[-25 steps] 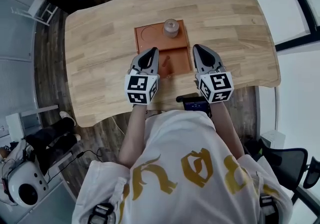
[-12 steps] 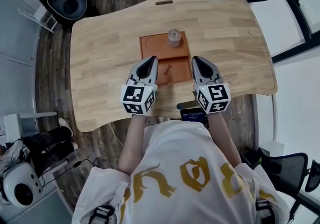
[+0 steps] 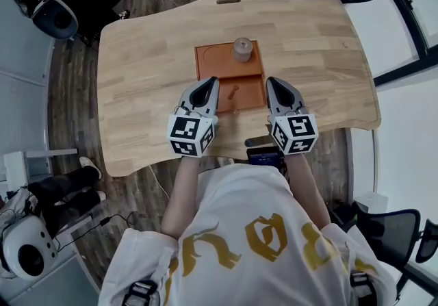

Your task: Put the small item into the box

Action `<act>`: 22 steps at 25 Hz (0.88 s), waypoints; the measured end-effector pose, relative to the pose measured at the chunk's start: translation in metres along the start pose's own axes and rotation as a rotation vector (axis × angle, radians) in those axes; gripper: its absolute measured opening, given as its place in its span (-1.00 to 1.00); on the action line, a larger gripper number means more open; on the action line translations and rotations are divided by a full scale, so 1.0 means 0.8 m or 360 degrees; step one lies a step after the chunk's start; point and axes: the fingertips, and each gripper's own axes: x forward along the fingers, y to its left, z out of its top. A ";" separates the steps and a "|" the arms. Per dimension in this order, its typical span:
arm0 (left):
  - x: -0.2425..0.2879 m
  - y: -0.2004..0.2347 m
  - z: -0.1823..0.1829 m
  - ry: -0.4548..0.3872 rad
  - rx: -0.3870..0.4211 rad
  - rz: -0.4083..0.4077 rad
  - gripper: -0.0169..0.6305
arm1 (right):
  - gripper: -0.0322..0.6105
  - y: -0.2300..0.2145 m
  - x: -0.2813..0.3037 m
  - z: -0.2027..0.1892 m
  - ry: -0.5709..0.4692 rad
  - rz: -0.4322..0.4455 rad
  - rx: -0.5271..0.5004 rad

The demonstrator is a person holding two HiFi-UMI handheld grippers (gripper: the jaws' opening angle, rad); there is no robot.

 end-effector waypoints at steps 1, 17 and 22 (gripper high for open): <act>0.000 0.002 -0.001 0.0001 -0.0002 0.0001 -0.91 | -0.87 0.000 0.001 0.000 0.0001 0.0001 -0.0001; 0.014 0.003 -0.010 0.0045 -0.0006 -0.0008 -0.91 | -0.87 -0.012 0.003 -0.015 0.0046 -0.0005 0.0017; 0.017 0.001 -0.012 0.0060 -0.0009 -0.0004 -0.91 | -0.87 -0.016 0.002 -0.020 0.0062 0.0001 0.0026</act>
